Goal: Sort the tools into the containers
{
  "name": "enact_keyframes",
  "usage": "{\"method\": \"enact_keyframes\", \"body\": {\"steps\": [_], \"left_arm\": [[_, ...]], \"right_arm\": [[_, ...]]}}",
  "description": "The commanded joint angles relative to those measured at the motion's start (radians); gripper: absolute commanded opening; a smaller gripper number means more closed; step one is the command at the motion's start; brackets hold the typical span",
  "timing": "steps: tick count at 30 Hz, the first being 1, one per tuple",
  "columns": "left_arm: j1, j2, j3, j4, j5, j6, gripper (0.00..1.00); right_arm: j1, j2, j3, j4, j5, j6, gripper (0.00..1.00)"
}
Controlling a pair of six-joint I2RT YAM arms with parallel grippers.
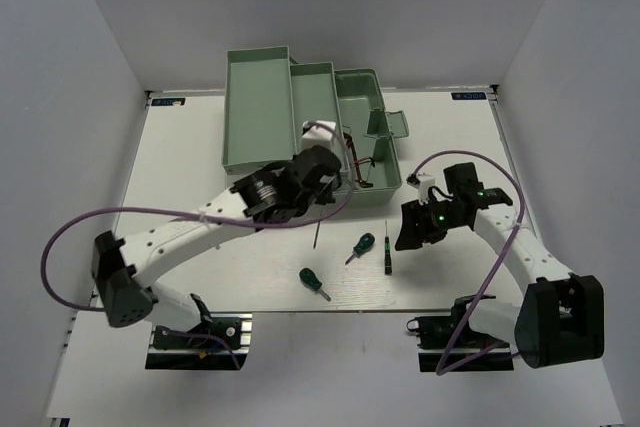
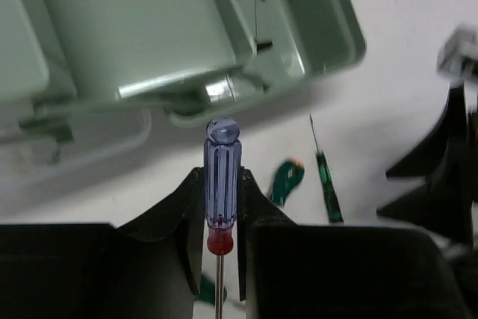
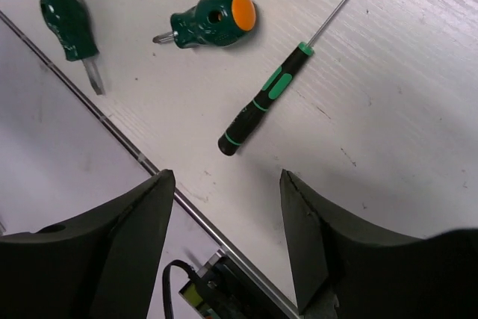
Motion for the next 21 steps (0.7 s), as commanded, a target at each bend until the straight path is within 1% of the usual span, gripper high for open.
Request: {"method": "enact_keyframes", "body": {"steps": [1, 2, 4, 5, 7, 8, 10, 11, 14, 17, 18, 19, 21], "left_arm": [[0.038, 0.127, 0.133, 0.017, -0.126, 0.070, 0.00], [0.058, 0.186, 0.164, 0.027, -0.165, 0.070, 0.00], [0.084, 0.239, 0.250, 0.059, -0.185, 0.084, 0.00], [0.115, 0.295, 0.311, 0.069, -0.194, 0.111, 0.00], [0.152, 0.352, 0.383, 0.070, -0.194, 0.122, 0.00], [0.169, 0.383, 0.461, 0.070, -0.194, 0.148, 0.00], [0.216, 0.469, 0.549, 0.047, -0.183, 0.159, 0.00], [0.230, 0.495, 0.631, 0.037, -0.173, 0.171, 0.00], [0.284, 0.567, 0.751, 0.016, -0.154, 0.203, 0.00], [0.330, 0.612, 0.833, 0.005, -0.128, 0.226, 0.00], [0.341, 0.645, 0.851, -0.012, -0.110, 0.236, 0.01], [0.360, 0.662, 0.865, -0.031, -0.081, 0.236, 0.05], [0.374, 0.687, 0.878, -0.042, -0.056, 0.245, 0.21]], "right_arm": [[0.021, 0.007, -0.015, 0.044, 0.044, -0.009, 0.65], [0.026, 0.020, -0.017, 0.043, 0.063, -0.008, 0.65], [0.047, 0.033, -0.012, 0.049, 0.075, 0.001, 0.65], [0.054, 0.042, -0.011, 0.057, 0.084, 0.006, 0.65], [0.072, 0.059, -0.008, 0.063, 0.094, 0.017, 0.65], [0.077, 0.065, -0.005, 0.071, 0.094, 0.021, 0.65], [0.090, 0.094, -0.003, 0.081, 0.114, 0.044, 0.65], [0.106, 0.100, 0.005, 0.086, 0.118, 0.057, 0.65], [0.129, 0.143, 0.011, 0.114, 0.161, 0.090, 0.65], [0.161, 0.206, 0.021, 0.132, 0.209, 0.129, 0.65], [0.166, 0.215, 0.024, 0.150, 0.230, 0.136, 0.65], [0.173, 0.238, 0.025, 0.155, 0.256, 0.147, 0.65], [0.192, 0.260, 0.026, 0.178, 0.281, 0.166, 0.64]]}}
